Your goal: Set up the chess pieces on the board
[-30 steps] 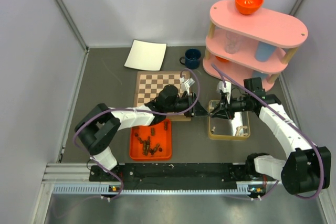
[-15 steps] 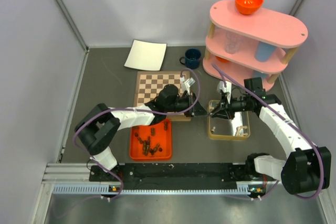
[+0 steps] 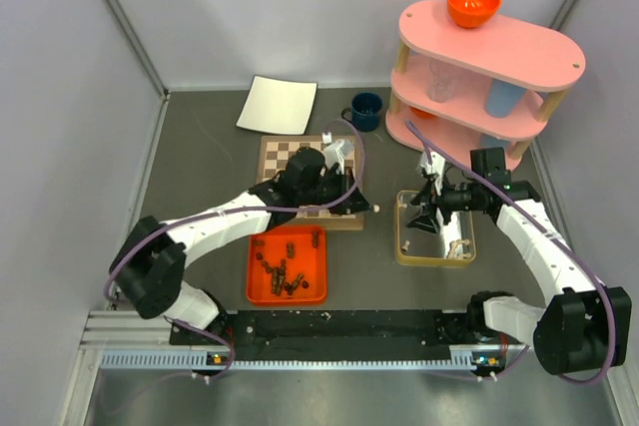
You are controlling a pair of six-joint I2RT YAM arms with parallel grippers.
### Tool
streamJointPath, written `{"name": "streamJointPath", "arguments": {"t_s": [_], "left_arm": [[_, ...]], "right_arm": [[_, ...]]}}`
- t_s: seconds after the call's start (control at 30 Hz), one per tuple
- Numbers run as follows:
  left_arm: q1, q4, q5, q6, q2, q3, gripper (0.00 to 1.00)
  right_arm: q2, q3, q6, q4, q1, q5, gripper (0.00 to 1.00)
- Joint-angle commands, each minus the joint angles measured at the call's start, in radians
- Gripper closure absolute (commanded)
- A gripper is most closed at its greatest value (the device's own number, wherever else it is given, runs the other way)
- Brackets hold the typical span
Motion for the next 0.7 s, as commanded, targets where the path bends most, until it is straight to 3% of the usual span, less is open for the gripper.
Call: {"name": "streamJointPath", "arguments": {"t_s": [0.0,0.27,0.43,0.67], "left_arm": [[0.053,-0.426,-0.163,0.308,-0.135,0.122,1.0],[0.116,-0.853,-0.456,0.557,-0.068,0.355,1.0],[0.118,-0.945,-0.533,0.63,0.066,0.495,1.0],[0.126,-0.967,-0.536,0.672,0.221,0.61,1.0]], "right_arm": [[-0.045,0.048,0.006,0.012,-0.045,0.051,0.36],[-0.068,0.042,-0.019,0.014,-0.055,0.123,0.35],[-0.074,0.037,-0.026,0.014,-0.055,0.135,0.35],[-0.083,0.029,-0.034,0.014,-0.055,0.152,0.35]]}}
